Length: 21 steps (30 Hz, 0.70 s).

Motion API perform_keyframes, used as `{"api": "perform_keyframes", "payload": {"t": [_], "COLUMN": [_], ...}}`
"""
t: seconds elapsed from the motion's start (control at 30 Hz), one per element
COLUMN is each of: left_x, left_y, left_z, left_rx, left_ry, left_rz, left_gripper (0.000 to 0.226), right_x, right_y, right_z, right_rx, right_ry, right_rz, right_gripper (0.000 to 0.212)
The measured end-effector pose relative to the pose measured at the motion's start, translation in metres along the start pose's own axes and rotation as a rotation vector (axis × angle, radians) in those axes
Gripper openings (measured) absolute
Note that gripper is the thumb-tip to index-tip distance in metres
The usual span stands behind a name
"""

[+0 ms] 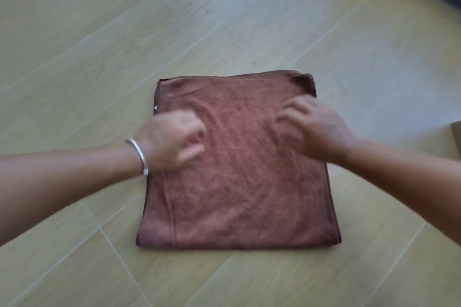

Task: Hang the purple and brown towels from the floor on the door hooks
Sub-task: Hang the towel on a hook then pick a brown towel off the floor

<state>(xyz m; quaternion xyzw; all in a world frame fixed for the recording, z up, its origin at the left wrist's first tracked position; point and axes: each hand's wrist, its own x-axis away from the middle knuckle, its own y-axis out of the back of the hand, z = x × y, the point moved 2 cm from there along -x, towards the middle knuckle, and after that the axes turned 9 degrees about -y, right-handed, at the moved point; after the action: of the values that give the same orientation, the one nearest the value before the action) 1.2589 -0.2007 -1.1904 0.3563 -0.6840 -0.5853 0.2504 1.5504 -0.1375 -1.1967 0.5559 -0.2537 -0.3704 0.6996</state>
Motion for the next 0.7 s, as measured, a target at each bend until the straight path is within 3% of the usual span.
{"api": "perform_keyframes", "payload": {"t": [0.1, 0.2, 0.37, 0.57, 0.63, 0.7], "left_x": [0.037, 0.068, 0.086, 0.114, 0.117, 0.117], "left_y": [-0.019, -0.034, -0.038, -0.029, -0.026, -0.024], "left_z": [-0.053, -0.076, -0.073, -0.067, -0.07, -0.073], "left_rx": [0.039, 0.042, 0.01, 0.03, 0.059, 0.106], "left_ry": [-0.242, -0.36, -0.429, -0.474, -0.424, -0.356], "left_rz": [0.252, 0.384, 0.353, 0.283, 0.219, 0.179], "left_gripper": [0.04, 0.051, 0.051, 0.018, 0.006, 0.011], "right_x": [0.058, 0.111, 0.147, 0.142, 0.141, 0.144], "right_y": [-0.017, -0.033, -0.039, -0.034, -0.031, -0.024], "right_z": [0.035, 0.048, 0.035, 0.026, 0.03, 0.04], "right_rx": [-0.01, -0.089, -0.02, -0.051, -0.033, -0.047], "right_ry": [0.289, 0.417, 0.484, 0.57, 0.535, 0.407], "right_rz": [0.174, 0.303, 0.321, 0.248, 0.222, 0.168], "right_gripper": [0.032, 0.04, 0.036, 0.017, 0.018, 0.02]}}
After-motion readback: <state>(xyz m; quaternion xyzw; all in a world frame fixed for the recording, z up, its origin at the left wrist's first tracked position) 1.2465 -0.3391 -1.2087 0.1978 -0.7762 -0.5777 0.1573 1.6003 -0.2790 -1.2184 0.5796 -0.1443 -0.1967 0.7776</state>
